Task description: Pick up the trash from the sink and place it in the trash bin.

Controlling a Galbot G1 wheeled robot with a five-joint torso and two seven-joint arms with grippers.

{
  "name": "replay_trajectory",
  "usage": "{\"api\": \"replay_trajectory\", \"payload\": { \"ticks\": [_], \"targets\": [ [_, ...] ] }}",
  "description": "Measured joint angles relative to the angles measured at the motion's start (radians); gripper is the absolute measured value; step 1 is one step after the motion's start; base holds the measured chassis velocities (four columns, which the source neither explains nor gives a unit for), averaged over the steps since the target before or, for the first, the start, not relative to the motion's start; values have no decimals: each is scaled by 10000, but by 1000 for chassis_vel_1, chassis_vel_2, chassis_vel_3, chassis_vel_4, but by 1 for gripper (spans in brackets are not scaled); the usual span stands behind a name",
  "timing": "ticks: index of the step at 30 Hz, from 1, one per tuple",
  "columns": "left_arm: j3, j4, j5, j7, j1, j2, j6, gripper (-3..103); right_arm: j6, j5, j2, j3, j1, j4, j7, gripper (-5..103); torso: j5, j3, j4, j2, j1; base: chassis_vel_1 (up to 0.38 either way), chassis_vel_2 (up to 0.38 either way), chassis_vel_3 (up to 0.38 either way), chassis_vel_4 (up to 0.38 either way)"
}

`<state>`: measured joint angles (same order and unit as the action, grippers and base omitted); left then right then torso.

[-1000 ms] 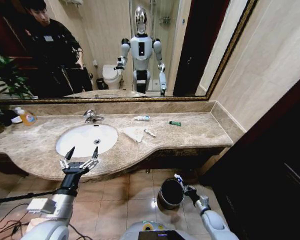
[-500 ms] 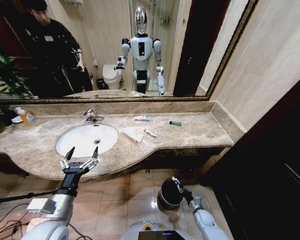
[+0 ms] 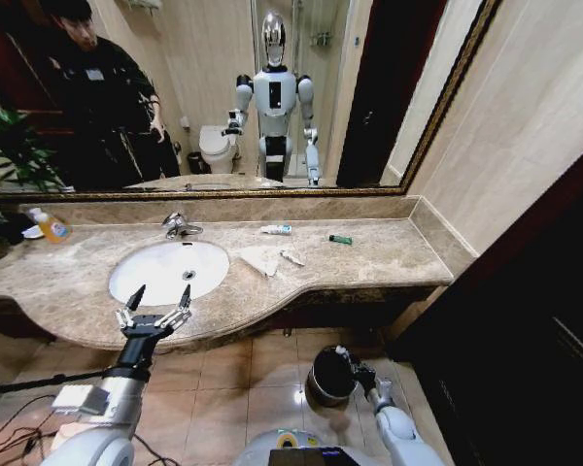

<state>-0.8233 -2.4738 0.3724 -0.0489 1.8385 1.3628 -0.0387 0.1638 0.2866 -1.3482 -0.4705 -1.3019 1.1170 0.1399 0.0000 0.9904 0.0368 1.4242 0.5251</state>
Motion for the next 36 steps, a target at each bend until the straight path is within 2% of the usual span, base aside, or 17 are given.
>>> {"api": "replay_trajectory", "payload": {
  "ticks": [3,6,9,10,12,15,16,18,19,21,36],
  "targets": [
    [0,0,0,0,0,0,0,100,-16,-16,-26,5,-11,31,0,30,0,0,0,0,0,0,0,0,0],
    [0,1,0,0,0,0,0,100,-21,-96,-105,8,-31,56,0,46,0,0,0,0,0,0,0,0,0],
    [0,0,0,0,0,0,0,100,-21,-134,-132,15,-47,58,2,51,0,0,0,0,0,0,0,0,0],
    [0,0,0,0,0,0,0,100,-21,-153,-141,19,-60,58,5,62,1,0,0,0,0,0,0,0,0],
    [0,0,0,0,0,0,0,100,-20,-160,-141,22,-63,57,6,62,0,0,0,0,0,0,0,0,0],
    [0,0,0,0,0,0,0,100,-10,-167,-139,25,-59,31,9,79,0,0,0,0,0,0,0,0,0],
    [0,0,0,0,0,0,0,100,-10,-167,-139,25,-59,31,9,79,0,0,0,0,0,0,0,0,0],
    [0,0,0,0,0,0,0,100,-7,-169,-136,29,-58,33,9,90,0,0,0,0,0,0,0,0,0],
    [0,0,0,0,0,0,0,100,-7,-169,-136,29,-58,33,9,90,0,0,0,0,0,0,0,0,0],
    [0,0,0,0,0,0,0,100,-7,-169,-136,31,-59,49,11,98,0,0,0,0,0,0,0,0,0],
    [0,0,0,0,0,0,0,100,5,-207,-151,40,-104,165,-58,100,1,0,0,0,0,0,0,0,0]
  ]
}}
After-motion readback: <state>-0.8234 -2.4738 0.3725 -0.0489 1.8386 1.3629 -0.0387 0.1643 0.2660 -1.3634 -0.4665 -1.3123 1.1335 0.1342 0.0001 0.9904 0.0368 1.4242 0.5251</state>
